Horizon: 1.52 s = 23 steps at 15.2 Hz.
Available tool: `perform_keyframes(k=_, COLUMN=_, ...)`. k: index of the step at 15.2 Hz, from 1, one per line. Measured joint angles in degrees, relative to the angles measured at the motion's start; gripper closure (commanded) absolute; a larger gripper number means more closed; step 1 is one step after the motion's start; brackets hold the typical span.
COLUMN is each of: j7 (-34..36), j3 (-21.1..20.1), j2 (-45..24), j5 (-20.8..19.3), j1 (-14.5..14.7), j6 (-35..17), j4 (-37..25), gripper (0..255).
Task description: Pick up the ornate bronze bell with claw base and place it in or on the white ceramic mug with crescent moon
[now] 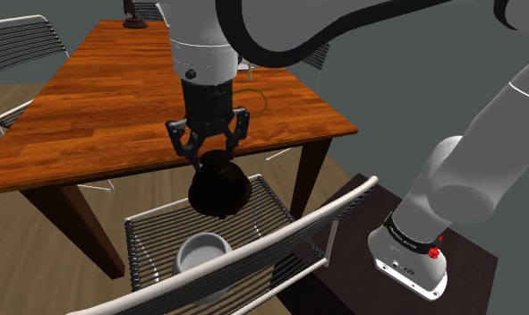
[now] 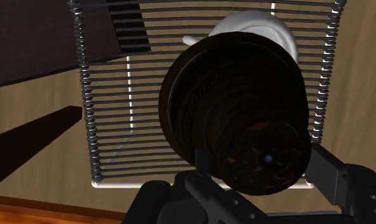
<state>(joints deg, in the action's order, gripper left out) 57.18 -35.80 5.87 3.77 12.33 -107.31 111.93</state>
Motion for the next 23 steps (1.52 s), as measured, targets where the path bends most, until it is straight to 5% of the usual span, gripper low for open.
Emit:
perform_keyframes(k=6, j7=7.6, j3=-4.0, j2=-3.0, j5=-1.7, j1=2.9, j6=2.4, j4=-5.0, gripper=255)
perform_keyframes(k=23, j7=9.8, j3=-4.8, j2=-6.7, j5=-4.2, j1=3.4, j6=-10.2, j4=4.7, gripper=255)
